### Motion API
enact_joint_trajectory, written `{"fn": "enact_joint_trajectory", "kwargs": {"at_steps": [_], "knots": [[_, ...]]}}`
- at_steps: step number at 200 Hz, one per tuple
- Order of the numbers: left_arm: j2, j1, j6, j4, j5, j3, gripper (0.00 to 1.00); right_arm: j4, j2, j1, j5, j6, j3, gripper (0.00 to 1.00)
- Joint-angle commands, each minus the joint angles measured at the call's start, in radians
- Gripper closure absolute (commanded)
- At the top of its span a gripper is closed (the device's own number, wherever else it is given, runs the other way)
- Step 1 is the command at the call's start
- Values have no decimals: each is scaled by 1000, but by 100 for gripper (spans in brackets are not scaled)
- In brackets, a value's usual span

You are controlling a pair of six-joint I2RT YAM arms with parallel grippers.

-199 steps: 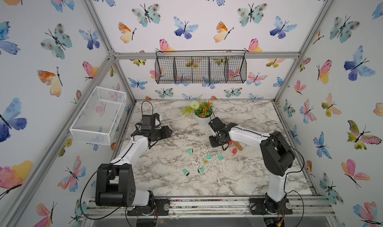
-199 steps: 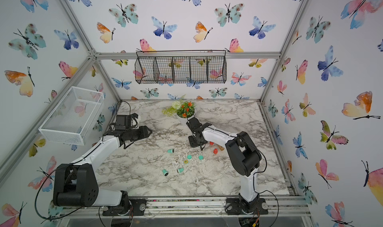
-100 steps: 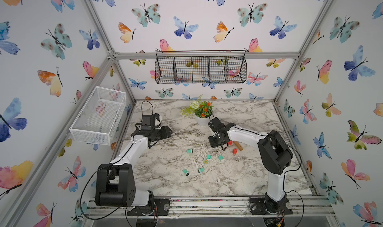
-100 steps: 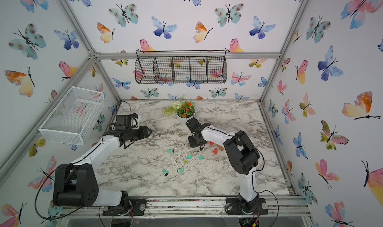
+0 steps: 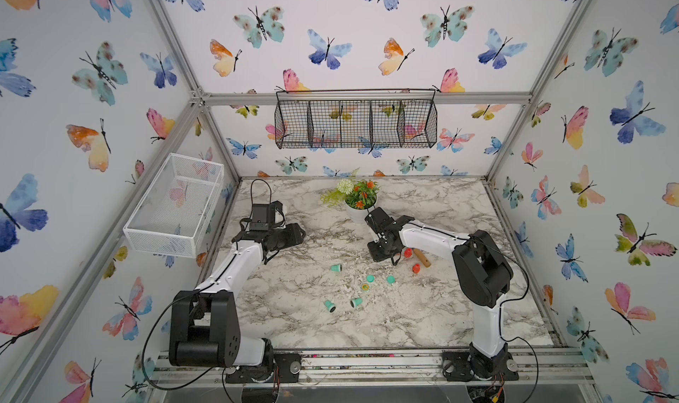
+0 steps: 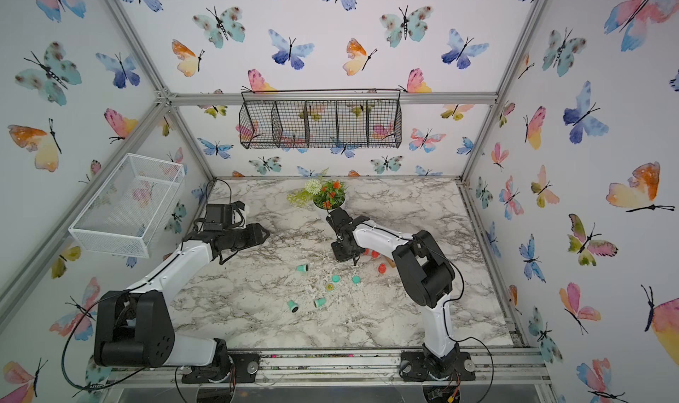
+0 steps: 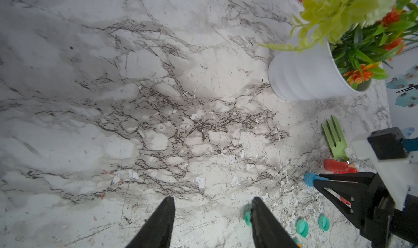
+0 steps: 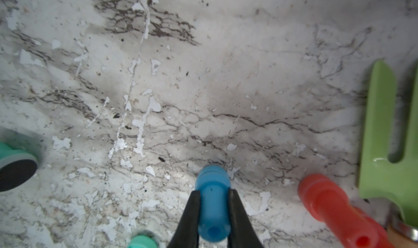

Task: Close the stamp cap
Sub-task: Close the cover of the stamp.

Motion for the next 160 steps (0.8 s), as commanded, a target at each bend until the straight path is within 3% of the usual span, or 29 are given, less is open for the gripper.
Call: {"fn": "enact_joint_trajectory", "kwargs": {"at_steps": [1,65,115,160], "knots": [[-8,8,1,2,-2,-2,43,-187,123,-4,37,-44,-24,98],[-5,11,1,-3,-2,-6,43,-188,301,-4,98,-57,-7,98],[-1,10,-2,-3,3,-7,43,-129,311,-4,66,-40,-50,98],[-3,10,-2,-3,0,-8,43,-157,207,-45,102,-42,58,76]]}}
